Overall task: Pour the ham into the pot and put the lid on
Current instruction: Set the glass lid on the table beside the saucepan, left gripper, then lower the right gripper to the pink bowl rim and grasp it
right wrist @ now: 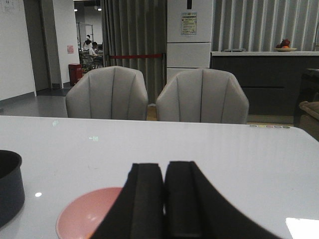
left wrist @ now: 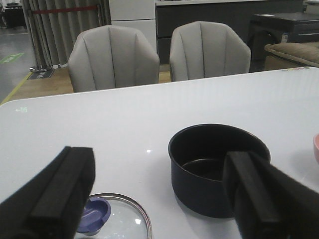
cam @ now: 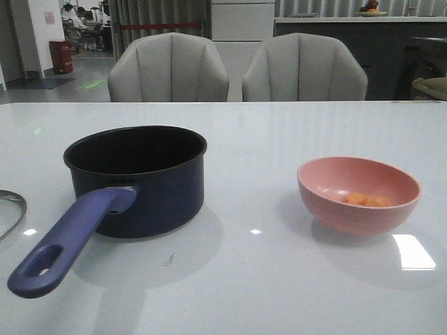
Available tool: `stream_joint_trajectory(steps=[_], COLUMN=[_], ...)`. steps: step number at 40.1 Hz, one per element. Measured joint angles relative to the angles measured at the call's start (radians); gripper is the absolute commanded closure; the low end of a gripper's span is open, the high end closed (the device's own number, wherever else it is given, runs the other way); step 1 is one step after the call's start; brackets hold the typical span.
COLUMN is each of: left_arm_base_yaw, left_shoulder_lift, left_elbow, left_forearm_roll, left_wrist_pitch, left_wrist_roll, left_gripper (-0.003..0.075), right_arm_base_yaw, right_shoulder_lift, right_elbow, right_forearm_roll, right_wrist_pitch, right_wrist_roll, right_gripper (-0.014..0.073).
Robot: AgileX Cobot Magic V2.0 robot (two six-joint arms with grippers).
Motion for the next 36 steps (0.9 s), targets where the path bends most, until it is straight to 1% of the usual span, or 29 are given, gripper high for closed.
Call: stream_joint_trajectory(steps=[4, 10, 16, 24, 26, 28, 34, 36], left_arm_base_yaw=[0.000, 0.000, 0.000, 0.000, 0.000, 0.000, 0.000, 0.000], left_shoulder_lift=[0.000, 0.000, 0.000, 0.000, 0.000, 0.000, 0.000, 0.000], left_elbow=[0.000, 0.000, 0.000, 0.000, 0.000, 0.000, 0.000, 0.000], left_forearm_roll=[0.000, 0.000, 0.000, 0.000, 0.000, 0.000, 0.000, 0.000], left_wrist_pitch=[0.000, -0.001, -0.016, -0.017, -0.017, -0.017, -0.017, -0.017], left_wrist_roll=[0.000, 0.000, 0.000, 0.000, 0.000, 0.000, 0.000, 0.000], left_gripper=[0.0158, 0.0158, 0.0158, 0.0158, 0.0158, 0.0158, 0.0158, 0.0158], right_arm_base_yaw=[0.000, 0.000, 0.000, 0.000, 0.000, 0.000, 0.000, 0.000], right_shoulder_lift=[0.021, 0.154, 0.250, 0.340, 0.382, 0.431, 0.607, 0.674], right_elbow=[-0.091, -0.231, -0.257, -0.261, -0.271, -0.290, -0.376, -0.417], right_forearm_roll=[0.000, 0.000, 0.000, 0.008, 0.009, 0.012, 0.038, 0.046], right_wrist_pitch=[0.097, 0.239, 0.284, 0.284, 0.284, 0.284, 0.290, 0.302], right_wrist_roll=[0.004, 0.004, 0.004, 0.004, 0.004, 0.004, 0.004, 0.004], right_gripper=[0.0445, 0.0445, 0.0445, 0.0437, 0.0412, 0.0368, 0.0175, 0.0137])
